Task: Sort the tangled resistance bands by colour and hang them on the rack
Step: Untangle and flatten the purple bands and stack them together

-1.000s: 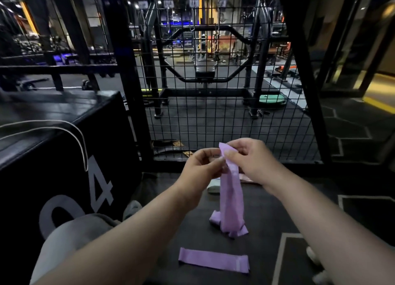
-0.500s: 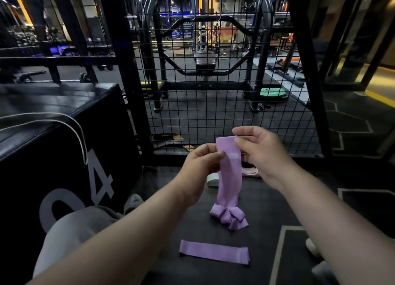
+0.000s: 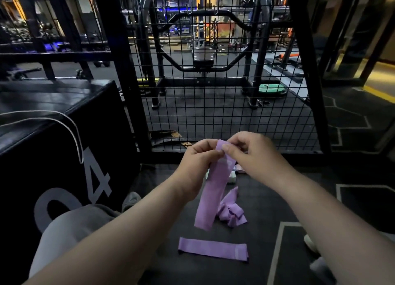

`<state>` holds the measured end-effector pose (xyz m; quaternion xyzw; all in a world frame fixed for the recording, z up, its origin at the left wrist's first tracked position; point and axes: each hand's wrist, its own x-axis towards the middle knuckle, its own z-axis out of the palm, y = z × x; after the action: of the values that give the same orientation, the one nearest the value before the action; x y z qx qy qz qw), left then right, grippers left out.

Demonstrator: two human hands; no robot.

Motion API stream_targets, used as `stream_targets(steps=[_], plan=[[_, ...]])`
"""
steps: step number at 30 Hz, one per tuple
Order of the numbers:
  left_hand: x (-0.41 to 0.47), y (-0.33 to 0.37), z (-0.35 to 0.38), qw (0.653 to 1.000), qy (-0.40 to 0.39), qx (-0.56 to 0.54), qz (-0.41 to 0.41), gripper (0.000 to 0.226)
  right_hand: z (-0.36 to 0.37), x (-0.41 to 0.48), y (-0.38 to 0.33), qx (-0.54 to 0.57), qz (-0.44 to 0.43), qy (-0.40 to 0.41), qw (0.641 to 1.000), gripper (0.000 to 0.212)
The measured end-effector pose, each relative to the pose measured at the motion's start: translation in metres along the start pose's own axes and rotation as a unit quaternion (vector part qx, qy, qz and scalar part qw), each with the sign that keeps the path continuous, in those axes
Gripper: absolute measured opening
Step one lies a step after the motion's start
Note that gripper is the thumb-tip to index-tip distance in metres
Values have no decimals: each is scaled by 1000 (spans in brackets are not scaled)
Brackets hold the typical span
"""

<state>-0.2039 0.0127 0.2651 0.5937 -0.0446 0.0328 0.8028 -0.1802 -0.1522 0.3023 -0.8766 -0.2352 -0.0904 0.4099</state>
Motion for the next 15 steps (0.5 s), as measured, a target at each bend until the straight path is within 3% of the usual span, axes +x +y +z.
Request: stream_targets(steps=[6, 11, 15], plan=[[1, -4, -6, 1000, 1, -18, -4, 42, -4, -3, -9, -57, -47, -11, 997, 20], [-4, -7, -6, 998, -20, 60, 25, 11, -6, -4, -13, -67, -38, -32, 997, 19], [-2, -6, -2, 997, -21, 69, 34, 15, -3, 0, -10, -89, -43, -27, 995, 17]])
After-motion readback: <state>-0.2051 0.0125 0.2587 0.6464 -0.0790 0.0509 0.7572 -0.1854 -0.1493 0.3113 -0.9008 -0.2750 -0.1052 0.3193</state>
